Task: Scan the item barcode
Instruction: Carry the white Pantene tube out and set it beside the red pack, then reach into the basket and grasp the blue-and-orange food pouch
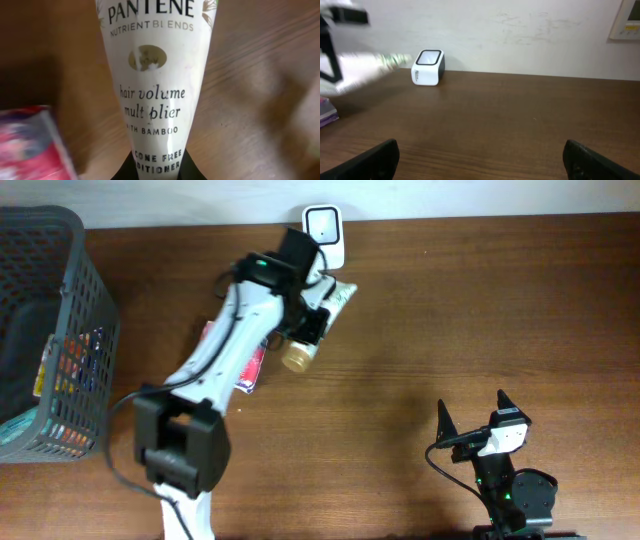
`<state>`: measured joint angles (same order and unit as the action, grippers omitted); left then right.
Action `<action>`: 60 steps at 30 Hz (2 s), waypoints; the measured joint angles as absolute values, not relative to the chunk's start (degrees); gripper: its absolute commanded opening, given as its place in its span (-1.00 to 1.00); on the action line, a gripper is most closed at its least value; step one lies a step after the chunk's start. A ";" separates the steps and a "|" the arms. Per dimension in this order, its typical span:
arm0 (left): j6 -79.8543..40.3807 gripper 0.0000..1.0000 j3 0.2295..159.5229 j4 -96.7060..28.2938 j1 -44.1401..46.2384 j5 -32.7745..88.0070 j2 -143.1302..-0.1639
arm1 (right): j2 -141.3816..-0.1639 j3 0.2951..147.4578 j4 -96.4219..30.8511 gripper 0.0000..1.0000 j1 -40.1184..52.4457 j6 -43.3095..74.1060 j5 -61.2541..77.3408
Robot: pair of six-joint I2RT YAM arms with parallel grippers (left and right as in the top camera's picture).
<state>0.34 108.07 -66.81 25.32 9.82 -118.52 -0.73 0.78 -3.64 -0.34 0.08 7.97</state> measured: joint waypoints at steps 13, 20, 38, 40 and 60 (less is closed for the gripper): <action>-4.16 -0.07 108.01 -66.30 30.26 1.19 -123.57 | -0.73 0.78 -3.64 0.97 -0.34 0.05 7.97; -4.56 -0.14 108.01 -69.47 30.26 0.58 -123.57 | -0.73 0.78 -3.64 0.97 -0.34 0.03 7.97; -3.51 0.99 116.81 -67.83 1.61 -18.06 -84.82 | -0.73 0.78 -3.64 0.97 -0.34 0.05 7.94; -2.81 0.99 116.81 -67.90 -3.95 -18.79 -83.24 | -0.73 0.78 -3.64 0.97 -0.34 0.05 7.94; 2.79 0.99 116.71 -66.63 -37.23 -5.41 -103.00 | -0.73 0.78 -3.64 0.97 -0.34 0.03 7.97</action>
